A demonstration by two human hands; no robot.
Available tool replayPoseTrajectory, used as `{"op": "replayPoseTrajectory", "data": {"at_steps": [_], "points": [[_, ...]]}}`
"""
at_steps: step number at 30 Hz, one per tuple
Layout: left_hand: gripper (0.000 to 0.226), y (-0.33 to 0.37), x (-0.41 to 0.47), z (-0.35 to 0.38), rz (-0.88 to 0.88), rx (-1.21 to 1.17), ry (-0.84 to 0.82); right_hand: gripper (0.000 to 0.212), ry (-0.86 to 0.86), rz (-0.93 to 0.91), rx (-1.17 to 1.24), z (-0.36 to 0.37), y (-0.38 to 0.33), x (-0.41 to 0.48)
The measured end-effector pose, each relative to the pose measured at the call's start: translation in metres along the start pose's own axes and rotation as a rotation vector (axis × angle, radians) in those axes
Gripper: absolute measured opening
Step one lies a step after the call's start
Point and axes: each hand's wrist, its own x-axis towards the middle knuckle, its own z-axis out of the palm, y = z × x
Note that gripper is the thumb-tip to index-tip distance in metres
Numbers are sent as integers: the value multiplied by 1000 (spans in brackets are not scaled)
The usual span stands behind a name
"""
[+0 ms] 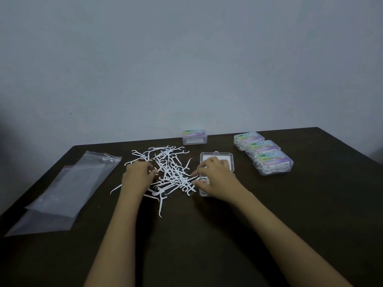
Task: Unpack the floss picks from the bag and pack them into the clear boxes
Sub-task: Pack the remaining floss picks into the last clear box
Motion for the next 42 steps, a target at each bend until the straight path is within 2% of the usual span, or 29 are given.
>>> {"op": "replayPoseTrajectory", "data": {"at_steps": [3,6,8,11,14,17,21,28,36,42], "points": [[53,-3,-3,-6,-6,-169,-213,54,-165,-30,-162,4,-15,14],[70,4,-8,-11,28,-199,-359,48,-198,-43,-274,8,-22,24],[68,9,-10,-12,50,-132,-360,38,-192,-43,-286,9,-25,29],[48,11,-9,-9,54,-113,-344,33,-216,-38,-261,8,-28,30],[28,13,-9,-9,73,-102,-327,39,-267,-42,-230,5,-27,25],[17,15,-10,-9,79,-72,-305,46,-295,-41,-266,3,-24,19],[23,20,-14,-13,96,-50,-282,43,-227,-41,-361,7,-24,18],[12,28,-14,-5,108,70,-265,24,-89,-27,-339,17,-23,26],[3,33,-13,-3,112,156,-204,23,-92,-56,-342,28,-19,29],[13,37,-17,-4,128,201,-255,25,-93,-121,-373,34,-18,26]]}}
